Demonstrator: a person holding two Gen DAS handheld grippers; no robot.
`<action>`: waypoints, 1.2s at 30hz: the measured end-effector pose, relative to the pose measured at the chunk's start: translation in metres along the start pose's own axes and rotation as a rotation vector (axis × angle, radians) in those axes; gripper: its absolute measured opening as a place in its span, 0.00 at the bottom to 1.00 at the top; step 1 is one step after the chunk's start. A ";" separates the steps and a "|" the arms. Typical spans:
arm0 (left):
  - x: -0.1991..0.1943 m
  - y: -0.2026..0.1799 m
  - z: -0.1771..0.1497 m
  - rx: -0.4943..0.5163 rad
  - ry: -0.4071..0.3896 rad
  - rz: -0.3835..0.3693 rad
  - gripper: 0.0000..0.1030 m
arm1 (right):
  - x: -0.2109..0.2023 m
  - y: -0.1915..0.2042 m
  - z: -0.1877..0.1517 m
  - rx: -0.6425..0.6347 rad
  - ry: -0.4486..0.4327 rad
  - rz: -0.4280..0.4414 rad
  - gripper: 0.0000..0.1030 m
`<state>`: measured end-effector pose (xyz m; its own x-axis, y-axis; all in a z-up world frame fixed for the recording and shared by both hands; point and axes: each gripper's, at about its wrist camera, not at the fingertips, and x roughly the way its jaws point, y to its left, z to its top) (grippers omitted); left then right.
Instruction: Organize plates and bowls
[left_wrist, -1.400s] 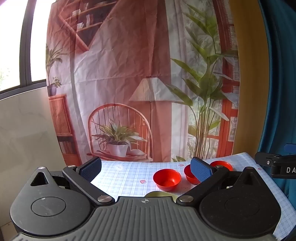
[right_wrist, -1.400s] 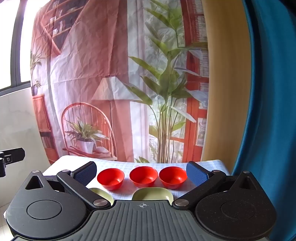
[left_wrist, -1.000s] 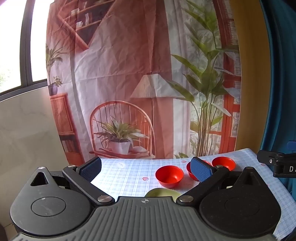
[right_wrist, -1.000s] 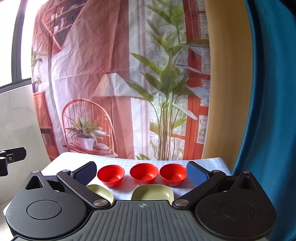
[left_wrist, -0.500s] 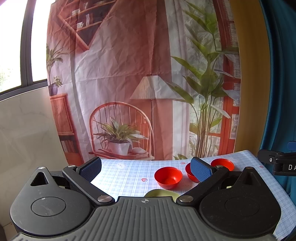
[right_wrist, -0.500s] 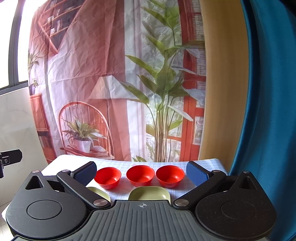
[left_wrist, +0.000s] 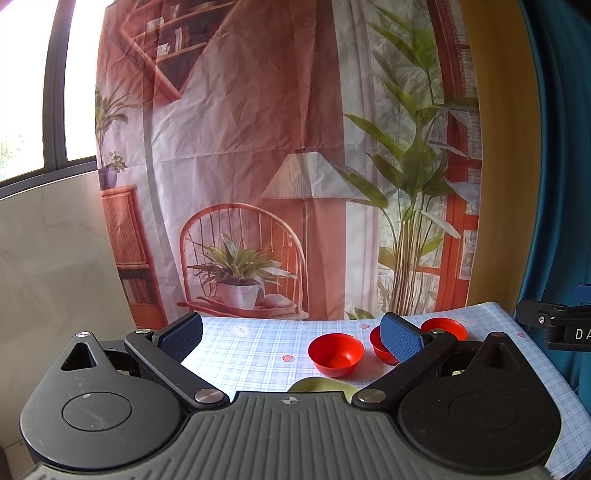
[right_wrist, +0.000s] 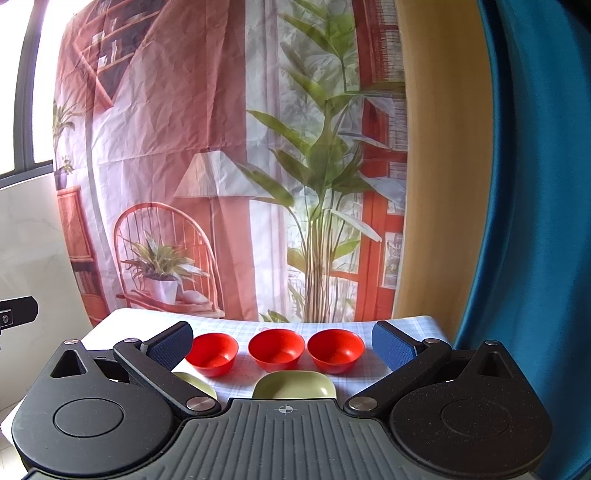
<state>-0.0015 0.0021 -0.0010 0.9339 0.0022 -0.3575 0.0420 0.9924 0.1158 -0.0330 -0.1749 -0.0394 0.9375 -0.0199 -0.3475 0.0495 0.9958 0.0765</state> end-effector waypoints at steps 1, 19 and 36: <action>0.000 0.000 0.000 -0.001 0.000 0.000 1.00 | 0.000 0.000 0.000 0.000 0.000 0.001 1.00; -0.002 -0.001 -0.002 -0.002 -0.002 -0.008 1.00 | 0.000 -0.003 0.001 0.002 0.003 -0.003 1.00; -0.003 -0.001 -0.003 -0.012 -0.003 -0.015 1.00 | -0.001 -0.005 0.006 -0.002 -0.001 -0.005 1.00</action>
<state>-0.0053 0.0017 -0.0024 0.9344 -0.0135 -0.3559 0.0521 0.9937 0.0991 -0.0321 -0.1809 -0.0336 0.9375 -0.0253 -0.3471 0.0539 0.9959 0.0729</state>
